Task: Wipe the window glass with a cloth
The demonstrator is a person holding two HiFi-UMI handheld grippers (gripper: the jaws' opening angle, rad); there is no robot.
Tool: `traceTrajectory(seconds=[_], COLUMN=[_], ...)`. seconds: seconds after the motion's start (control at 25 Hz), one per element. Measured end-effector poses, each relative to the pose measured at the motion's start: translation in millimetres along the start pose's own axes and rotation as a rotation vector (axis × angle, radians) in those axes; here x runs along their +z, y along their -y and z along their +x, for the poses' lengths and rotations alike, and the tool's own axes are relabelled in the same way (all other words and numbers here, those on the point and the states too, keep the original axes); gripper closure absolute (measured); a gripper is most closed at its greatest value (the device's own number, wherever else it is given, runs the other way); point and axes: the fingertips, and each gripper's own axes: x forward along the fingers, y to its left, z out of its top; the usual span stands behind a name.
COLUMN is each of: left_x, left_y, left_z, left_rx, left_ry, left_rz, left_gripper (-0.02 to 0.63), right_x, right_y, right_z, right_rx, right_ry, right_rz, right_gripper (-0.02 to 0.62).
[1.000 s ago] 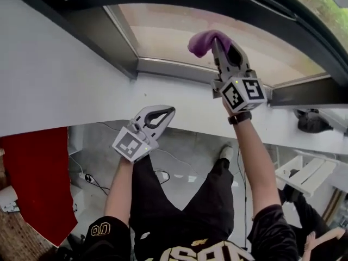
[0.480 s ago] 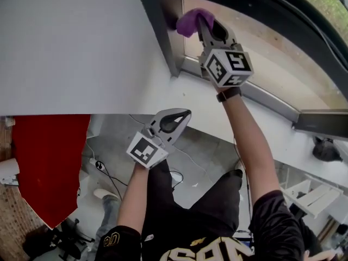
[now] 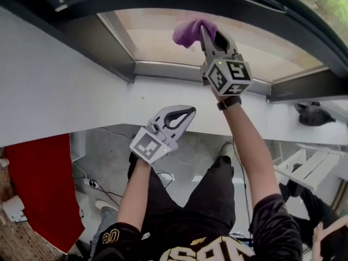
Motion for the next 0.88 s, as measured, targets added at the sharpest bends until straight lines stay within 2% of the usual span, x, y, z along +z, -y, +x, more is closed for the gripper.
traceTrajectory(seconds=[0.16,0.32,0.56,0.64,0.72,0.8,0.88], left_x=[-14.4,-27.5,-39.6,-42.6,-43.9,-43.8,-47.6], left_y=[56.7,108.6,147.1,149.2,143.7,126.2,94.8], left_z=[86.1,155.7,202.7,202.4,194.4,177.5,148.6], left_rx=[-0.128,-0.253,-0.332,-0.325,-0.299,-0.253,-0.187], left_ry=[-0.008,-0.010,-0.001,0.003,0.012,0.022,0.007], left_rz=[-0.007,-0.022,-0.026,-0.024,-0.030,-0.039,-0.037], left_gripper=[0.597,0.597,0.597,0.597,0.597,0.597,0.597], right_x=[16.2,29.1,24.6,21.4,18.9,10.1,-10.5], right_y=[114.2,232.3,353.2,371.9,370.0,346.4,299.0], right_z=[-78.1,-163.6,-251.6,-267.8,-269.5,-254.2,-219.8], right_rx=[-0.136,-0.336,-0.612,-0.661,-0.662,-0.617,-0.523], right_ry=[0.017,0.012,0.013,0.016,0.010,-0.003,-0.030], right_rz=[-0.002,-0.006,0.068,0.076,0.056,0.046,0.048], right_gripper=[0.523,0.523,0.523,0.523,0.523,0.523,0.523])
